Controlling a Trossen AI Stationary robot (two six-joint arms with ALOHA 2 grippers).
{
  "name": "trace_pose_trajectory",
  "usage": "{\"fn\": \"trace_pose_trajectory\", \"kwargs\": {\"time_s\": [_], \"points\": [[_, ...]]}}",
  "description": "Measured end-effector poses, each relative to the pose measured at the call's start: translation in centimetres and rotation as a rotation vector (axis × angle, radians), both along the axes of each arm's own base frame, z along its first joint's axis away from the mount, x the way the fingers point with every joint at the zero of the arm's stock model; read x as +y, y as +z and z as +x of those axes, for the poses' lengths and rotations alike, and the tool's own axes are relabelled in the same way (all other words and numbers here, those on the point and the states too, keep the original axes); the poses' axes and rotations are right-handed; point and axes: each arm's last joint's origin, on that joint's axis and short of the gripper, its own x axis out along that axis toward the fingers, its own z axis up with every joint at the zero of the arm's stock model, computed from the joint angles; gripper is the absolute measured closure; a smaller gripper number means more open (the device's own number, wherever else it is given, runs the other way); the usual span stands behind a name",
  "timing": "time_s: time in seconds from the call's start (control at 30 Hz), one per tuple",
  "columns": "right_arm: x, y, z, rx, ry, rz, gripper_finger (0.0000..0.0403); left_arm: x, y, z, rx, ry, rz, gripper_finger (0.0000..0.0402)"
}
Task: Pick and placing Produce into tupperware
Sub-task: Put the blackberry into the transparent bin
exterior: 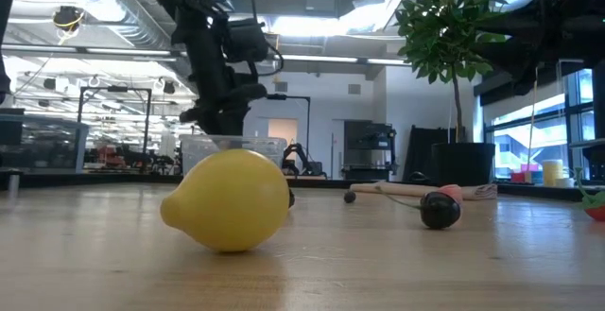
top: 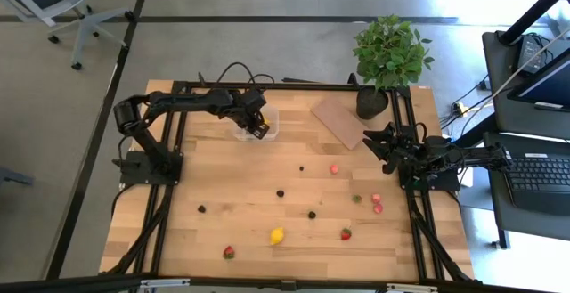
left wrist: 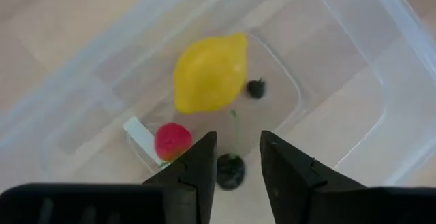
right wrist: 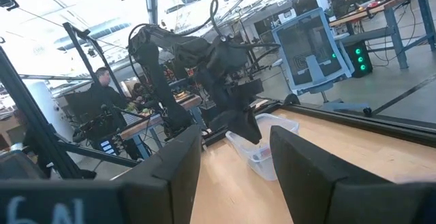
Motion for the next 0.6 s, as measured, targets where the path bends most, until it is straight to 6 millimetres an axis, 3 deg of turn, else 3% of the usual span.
{"fn": "trace_pose_trajectory", "kwargs": {"time_s": [0.23, 0.47, 0.6], "points": [[0.0, 0.0, 0.0, 0.001, -0.001, -0.001, 0.0224, -2.1, 5.6, -1.2, -0.135, -0.036, 0.244, 0.0287], [0.0, 0.0, 0.0, 0.005, -0.001, -0.004, 0.0224, -7.8, 12.0, -4.3, -0.314, -0.055, 0.498, 0.0278], [0.0, 0.0, 0.0, 0.004, -0.001, -0.004, 0.0224, -11.2, 13.2, -6.6, -0.392, -0.150, 0.524, 0.0273]]}}
